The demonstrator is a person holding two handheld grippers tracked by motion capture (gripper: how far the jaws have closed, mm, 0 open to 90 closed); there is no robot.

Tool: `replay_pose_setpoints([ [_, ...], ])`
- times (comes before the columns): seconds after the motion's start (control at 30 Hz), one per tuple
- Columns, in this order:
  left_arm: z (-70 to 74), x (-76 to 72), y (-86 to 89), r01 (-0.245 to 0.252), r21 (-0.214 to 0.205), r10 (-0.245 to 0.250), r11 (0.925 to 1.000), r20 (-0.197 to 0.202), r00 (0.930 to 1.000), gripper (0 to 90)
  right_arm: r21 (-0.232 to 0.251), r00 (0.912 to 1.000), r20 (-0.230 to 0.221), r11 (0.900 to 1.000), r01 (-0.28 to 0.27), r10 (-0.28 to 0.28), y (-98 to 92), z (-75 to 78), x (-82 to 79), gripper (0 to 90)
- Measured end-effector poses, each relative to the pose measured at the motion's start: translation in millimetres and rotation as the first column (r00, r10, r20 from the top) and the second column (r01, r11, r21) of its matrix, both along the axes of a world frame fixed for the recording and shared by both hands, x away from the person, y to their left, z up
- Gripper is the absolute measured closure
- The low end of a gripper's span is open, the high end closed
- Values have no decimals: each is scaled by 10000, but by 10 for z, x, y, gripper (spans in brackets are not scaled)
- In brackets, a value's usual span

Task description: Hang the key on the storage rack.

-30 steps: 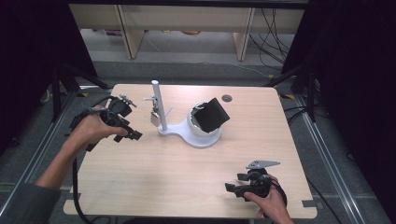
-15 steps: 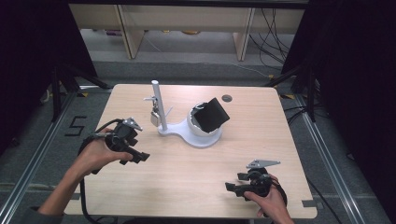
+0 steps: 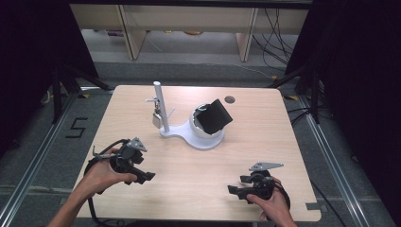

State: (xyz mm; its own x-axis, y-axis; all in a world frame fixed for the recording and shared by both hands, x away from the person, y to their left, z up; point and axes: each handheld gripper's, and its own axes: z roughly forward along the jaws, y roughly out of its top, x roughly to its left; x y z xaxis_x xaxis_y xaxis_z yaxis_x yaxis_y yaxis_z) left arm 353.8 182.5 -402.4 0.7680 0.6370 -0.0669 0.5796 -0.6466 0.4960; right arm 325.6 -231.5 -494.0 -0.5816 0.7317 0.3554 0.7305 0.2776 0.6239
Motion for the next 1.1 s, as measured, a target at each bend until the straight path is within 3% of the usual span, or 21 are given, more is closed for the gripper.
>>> replay_pose_setpoints([
  [0.43, -285, -97, 3, 73, 92, -71, 9999, -201, 9998, 271, 1, 9999, 83, 9999, -115, 115, -1, -1, 4, 265],
  [0.5, -386, -135, 4, 73, 66, -71, 10000, -271, 9996, 267, 124, 9999, 53, 9999, -89, 89, 5, -13, 7, 265],
  [0.57, -442, -155, 12, 231, 225, -222, 9995, -387, 9990, 267, -102, 9997, 227, 9999, -121, 123, -2, -12, 8, 265],
  [0.67, -500, -203, 12, 178, 113, -173, 9998, -434, 9989, 262, 131, 9999, 103, 9998, -130, 128, 11, -14, 1, 265],
  [1.03, -643, -393, -31, 294, -113, -296, 9995, -151, 9994, 259, -99, 9998, 167, 9999, -81, 83, 9, -9, -3, 265],
  [1.1, -660, -406, -29, 346, -168, -347, 9993, -96, 9994, 259, 62, 9997, 186, 9999, -144, 142, 10, -15, 2, 265],
])
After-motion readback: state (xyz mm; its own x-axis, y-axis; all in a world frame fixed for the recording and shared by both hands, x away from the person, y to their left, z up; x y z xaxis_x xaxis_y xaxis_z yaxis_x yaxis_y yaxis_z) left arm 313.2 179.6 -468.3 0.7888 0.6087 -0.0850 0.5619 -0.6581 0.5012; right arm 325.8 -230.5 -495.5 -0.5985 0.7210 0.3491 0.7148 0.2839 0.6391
